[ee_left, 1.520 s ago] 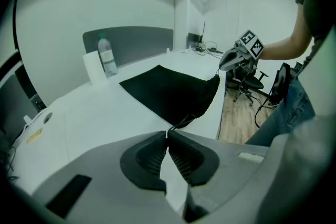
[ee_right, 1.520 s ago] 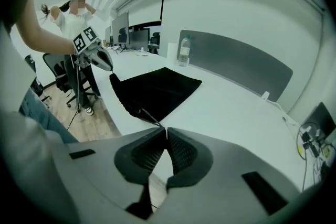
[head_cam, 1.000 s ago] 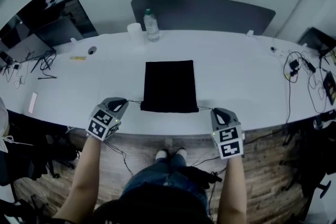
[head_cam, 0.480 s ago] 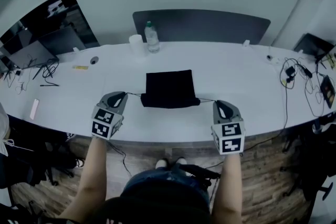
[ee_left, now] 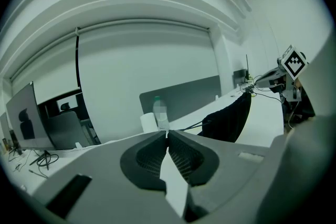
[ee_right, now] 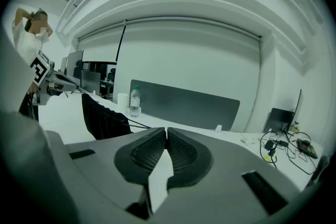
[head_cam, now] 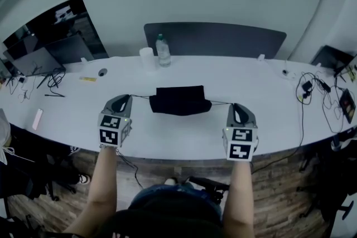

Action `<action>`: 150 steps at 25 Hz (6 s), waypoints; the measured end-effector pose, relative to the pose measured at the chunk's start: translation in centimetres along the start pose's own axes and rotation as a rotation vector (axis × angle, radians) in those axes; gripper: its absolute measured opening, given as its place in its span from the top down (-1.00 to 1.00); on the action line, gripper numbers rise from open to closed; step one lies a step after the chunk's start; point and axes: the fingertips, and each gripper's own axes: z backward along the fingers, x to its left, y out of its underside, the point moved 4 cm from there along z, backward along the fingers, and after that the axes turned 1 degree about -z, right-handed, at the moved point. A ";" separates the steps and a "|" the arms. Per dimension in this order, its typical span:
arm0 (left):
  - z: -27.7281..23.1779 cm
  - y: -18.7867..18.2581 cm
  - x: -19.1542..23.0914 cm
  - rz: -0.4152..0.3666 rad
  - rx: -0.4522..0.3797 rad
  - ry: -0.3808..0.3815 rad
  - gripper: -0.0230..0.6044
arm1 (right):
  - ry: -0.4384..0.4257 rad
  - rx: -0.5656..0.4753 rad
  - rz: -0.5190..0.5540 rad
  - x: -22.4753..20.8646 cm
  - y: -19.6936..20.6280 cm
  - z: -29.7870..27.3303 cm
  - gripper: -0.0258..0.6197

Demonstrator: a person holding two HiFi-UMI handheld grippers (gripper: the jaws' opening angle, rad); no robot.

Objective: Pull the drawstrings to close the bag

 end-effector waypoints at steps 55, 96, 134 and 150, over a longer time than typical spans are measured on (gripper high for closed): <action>-2.4 -1.6 6.9 0.039 0.024 -0.194 0.89 | 0.135 0.005 0.052 -7.3 -1.8 -2.2 0.90; -1.2 -3.0 9.9 0.116 -0.050 -0.263 0.89 | 0.250 -0.067 -0.026 -9.4 -5.6 -0.3 0.90; 2.1 -11.7 -0.6 0.059 -0.416 -0.068 0.88 | -0.042 -0.306 0.017 5.0 -11.0 0.7 0.89; 3.2 -11.9 -1.1 0.069 -0.466 -0.071 0.88 | -0.049 -0.317 0.015 5.4 -11.0 1.2 0.90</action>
